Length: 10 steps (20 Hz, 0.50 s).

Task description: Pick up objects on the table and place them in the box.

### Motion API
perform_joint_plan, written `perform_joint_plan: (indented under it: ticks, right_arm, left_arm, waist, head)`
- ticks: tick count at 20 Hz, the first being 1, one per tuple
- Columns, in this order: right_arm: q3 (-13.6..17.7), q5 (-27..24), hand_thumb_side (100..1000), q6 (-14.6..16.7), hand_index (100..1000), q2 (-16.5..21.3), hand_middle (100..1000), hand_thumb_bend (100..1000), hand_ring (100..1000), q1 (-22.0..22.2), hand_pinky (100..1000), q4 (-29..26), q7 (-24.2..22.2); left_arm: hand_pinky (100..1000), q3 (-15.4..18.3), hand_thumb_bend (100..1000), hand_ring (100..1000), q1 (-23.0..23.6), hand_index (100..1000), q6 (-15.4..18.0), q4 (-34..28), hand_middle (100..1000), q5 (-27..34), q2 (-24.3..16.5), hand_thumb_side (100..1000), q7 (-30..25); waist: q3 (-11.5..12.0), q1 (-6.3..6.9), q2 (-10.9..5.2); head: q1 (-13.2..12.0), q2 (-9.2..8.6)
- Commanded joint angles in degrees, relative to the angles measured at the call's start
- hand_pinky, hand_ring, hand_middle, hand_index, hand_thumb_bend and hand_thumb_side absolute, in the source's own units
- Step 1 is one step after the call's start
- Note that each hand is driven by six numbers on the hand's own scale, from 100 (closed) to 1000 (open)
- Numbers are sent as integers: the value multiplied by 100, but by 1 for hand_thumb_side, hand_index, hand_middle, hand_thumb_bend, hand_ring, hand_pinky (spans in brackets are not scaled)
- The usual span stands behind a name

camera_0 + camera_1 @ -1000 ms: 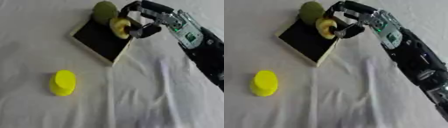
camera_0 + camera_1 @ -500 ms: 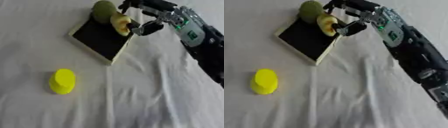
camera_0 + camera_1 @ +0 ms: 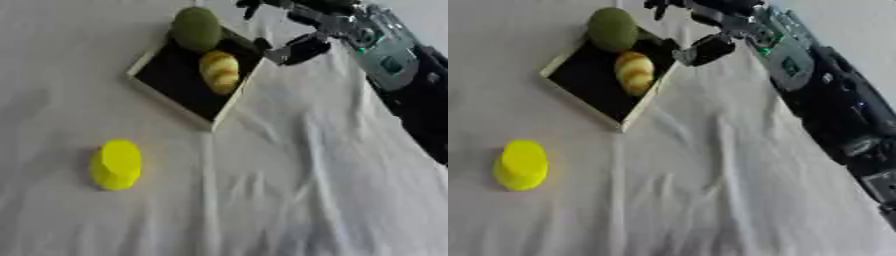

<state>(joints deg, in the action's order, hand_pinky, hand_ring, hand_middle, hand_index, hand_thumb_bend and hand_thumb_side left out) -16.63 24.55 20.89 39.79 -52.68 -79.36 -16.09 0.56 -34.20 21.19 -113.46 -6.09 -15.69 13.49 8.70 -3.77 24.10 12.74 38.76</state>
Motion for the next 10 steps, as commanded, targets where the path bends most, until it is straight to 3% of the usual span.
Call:
perform_joint_plan:
  ticks: [1,4,7,10]
  right_arm:
    - [51,-151,221,-107,943,196,739,100,972,-104,1000,-89,-44]
    - [66,-174,230,-116,931,194,726,100,968,-74,1000,-67,-40]
    - [182,-463,252,-177,929,401,721,100,964,75,1000,-403,66]
    - [285,-837,246,-222,930,839,722,100,960,349,990,-1022,248]
  left_arm:
    - [745,-17,100,760,-82,903,-21,-113,704,38,-96,378,-11]
    - [744,-17,100,760,-76,903,-14,-113,704,52,-60,384,-7]
    - [743,-5,100,760,2,902,-66,-113,704,33,-174,373,3]
    - [742,-34,100,761,104,902,-224,-113,707,-71,-623,350,-11]
  waist:
    - [33,32,-163]
    - [56,32,-182]
    - [21,41,-251]
    - [-22,93,-356]
  head:
    - [39,-28]
    - [69,-25]
    - [69,57]
    - [55,177]
